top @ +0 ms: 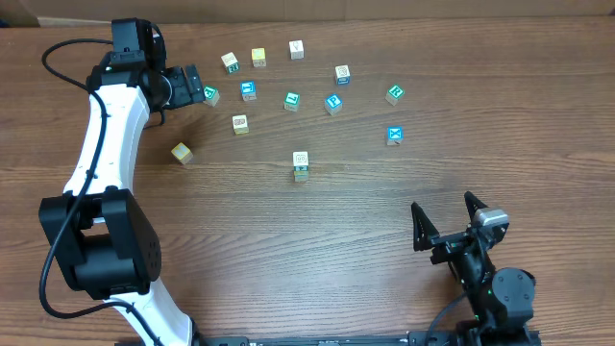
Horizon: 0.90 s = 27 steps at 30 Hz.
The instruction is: Form a tower
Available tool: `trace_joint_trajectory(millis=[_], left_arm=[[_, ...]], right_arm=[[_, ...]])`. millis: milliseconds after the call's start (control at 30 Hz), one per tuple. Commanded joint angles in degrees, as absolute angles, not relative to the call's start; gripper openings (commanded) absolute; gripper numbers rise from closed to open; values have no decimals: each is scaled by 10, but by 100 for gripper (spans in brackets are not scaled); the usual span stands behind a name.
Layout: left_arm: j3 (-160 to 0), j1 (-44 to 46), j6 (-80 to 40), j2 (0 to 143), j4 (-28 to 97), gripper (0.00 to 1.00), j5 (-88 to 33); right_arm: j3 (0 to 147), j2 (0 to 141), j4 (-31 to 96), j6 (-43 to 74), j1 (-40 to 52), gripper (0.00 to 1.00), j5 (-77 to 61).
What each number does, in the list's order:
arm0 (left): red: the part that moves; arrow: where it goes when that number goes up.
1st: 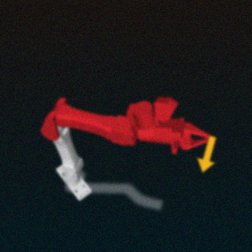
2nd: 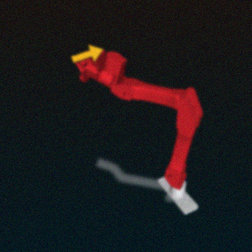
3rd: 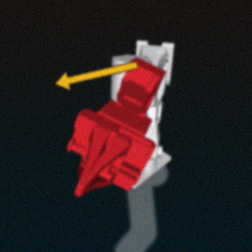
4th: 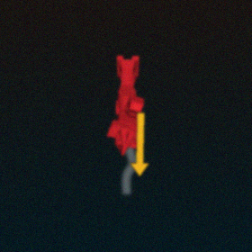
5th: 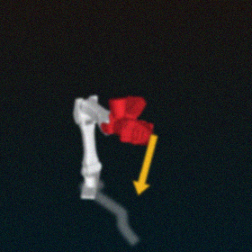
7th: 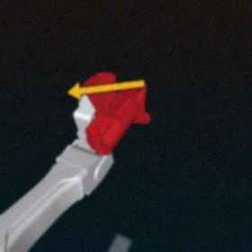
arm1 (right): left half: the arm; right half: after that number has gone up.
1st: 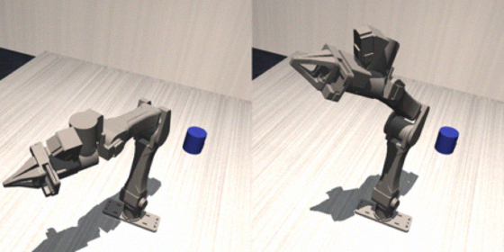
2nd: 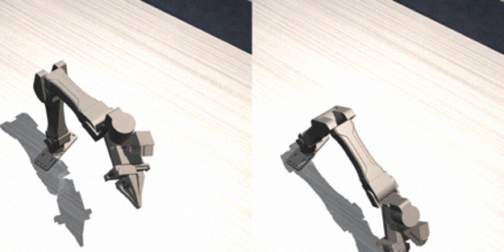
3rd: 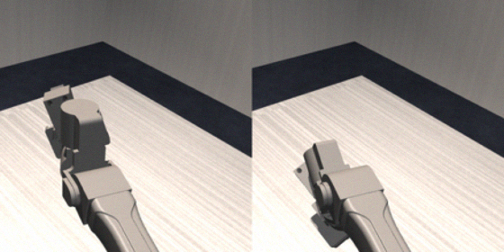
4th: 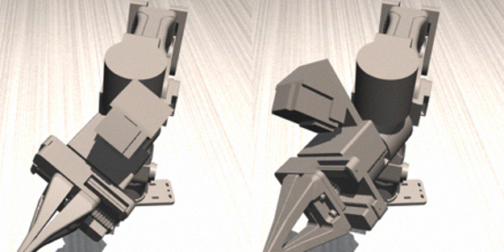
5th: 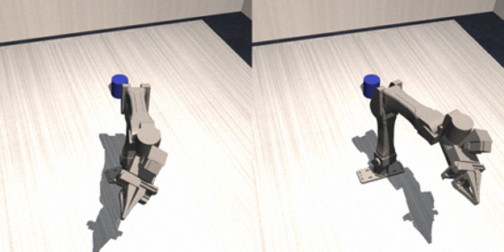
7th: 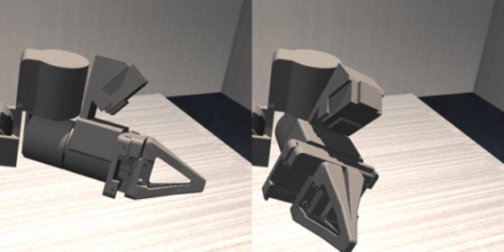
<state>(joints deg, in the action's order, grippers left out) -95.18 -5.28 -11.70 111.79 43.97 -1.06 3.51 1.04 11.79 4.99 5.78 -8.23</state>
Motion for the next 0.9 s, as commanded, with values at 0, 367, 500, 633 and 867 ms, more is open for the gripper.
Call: trace_joint_trajectory(millis=[0,367,500,633,867], left_arm=[[-952,-51,-124,1102,439,100,-11],[-952,-51,-124,1102,439,99,-11],[-952,-51,-124,1102,439,100,-11],[-952,-51,-124,1102,439,100,-11],[-952,-51,-124,1102,439,100,-11]], right_arm=[[157,40,153,99,62,100,-91],[632,406,450,102,62,100,-91],[843,581,637,103,62,100,-93],[1025,752,773,103,62,100,-148],[1067,877,775,142,62,63,-291]])
